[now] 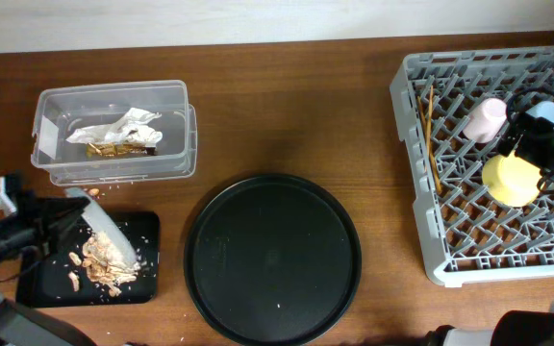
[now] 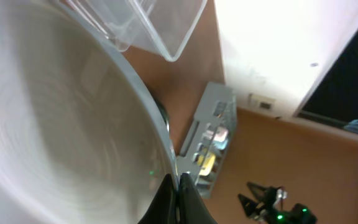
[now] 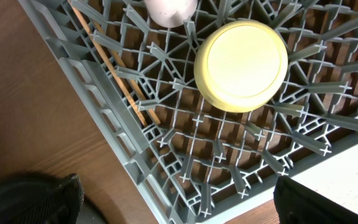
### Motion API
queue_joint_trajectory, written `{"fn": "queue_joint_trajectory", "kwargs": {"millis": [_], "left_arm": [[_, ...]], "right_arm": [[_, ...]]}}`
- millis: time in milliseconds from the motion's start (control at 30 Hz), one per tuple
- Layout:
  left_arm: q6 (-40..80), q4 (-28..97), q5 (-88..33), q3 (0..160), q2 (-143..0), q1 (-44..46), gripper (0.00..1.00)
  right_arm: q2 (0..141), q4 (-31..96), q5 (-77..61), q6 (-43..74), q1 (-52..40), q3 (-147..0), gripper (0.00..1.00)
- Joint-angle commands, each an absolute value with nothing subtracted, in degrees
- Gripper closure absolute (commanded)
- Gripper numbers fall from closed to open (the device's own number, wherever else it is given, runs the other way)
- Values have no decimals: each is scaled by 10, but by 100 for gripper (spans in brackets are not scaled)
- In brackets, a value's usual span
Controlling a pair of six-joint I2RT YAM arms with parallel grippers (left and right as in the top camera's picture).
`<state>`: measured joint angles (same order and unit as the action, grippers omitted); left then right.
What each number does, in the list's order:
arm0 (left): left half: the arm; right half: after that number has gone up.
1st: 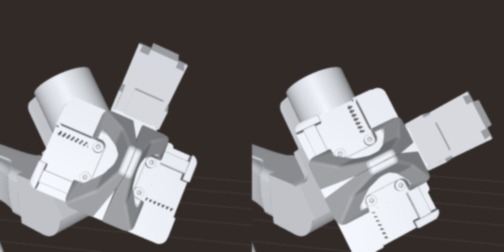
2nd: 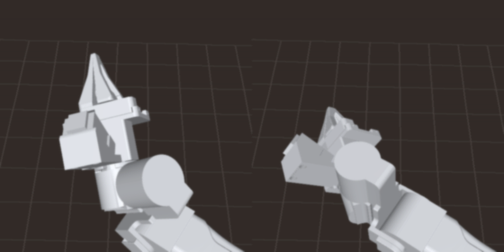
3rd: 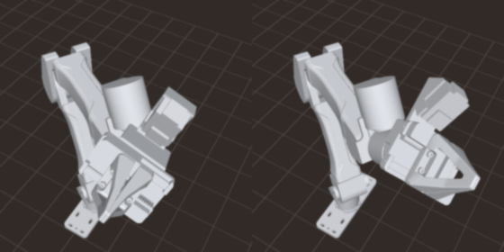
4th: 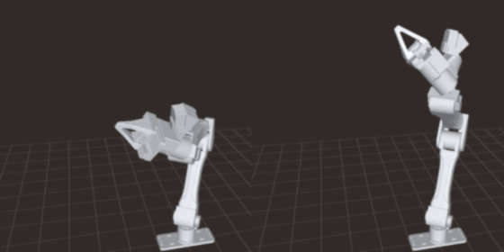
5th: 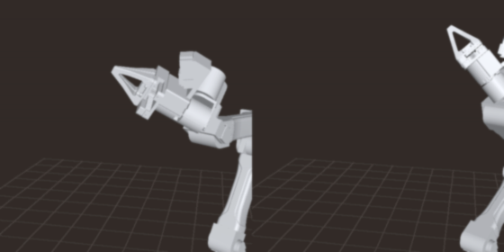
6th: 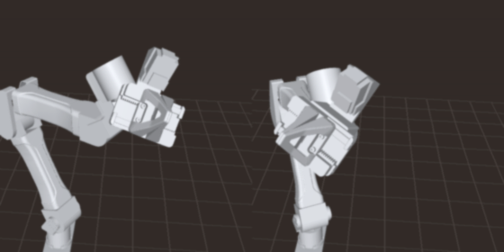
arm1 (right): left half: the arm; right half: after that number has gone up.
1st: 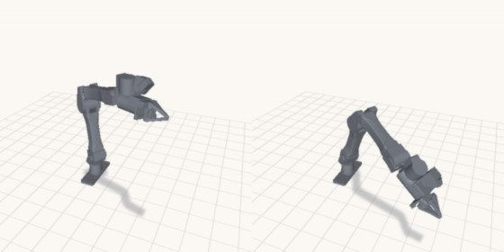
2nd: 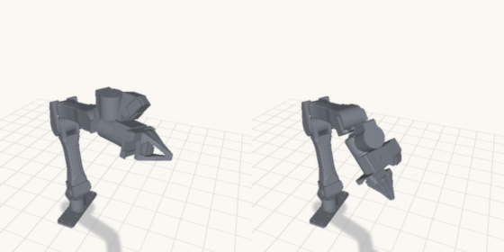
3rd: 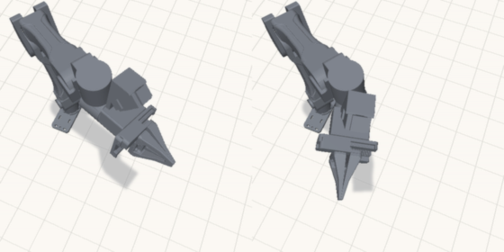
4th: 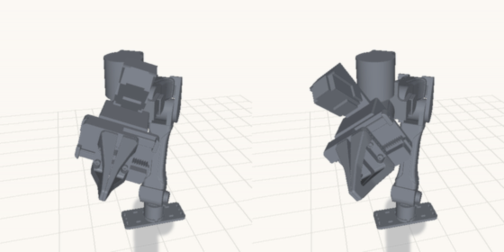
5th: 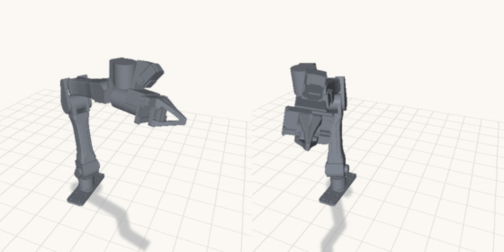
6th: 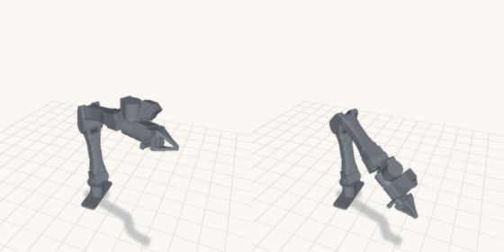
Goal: Sort waste into correct bins and load items into the dishwasher rack
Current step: 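Tilt the plate to dump food scraps onto the black tray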
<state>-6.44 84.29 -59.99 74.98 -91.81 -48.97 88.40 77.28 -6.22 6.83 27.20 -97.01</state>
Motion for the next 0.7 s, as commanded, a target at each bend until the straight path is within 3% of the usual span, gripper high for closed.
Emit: {"fn": "queue_joint_trajectory", "kwargs": {"millis": [0,667], "left_arm": [[-104,852,-636,747,-910,-524,99],[-121,881,-673,747,-911,-562,99]], "right_arm": [[885,771,-57,64,274,-973,1],[885,771,-57,64,274,-973,1]]}}
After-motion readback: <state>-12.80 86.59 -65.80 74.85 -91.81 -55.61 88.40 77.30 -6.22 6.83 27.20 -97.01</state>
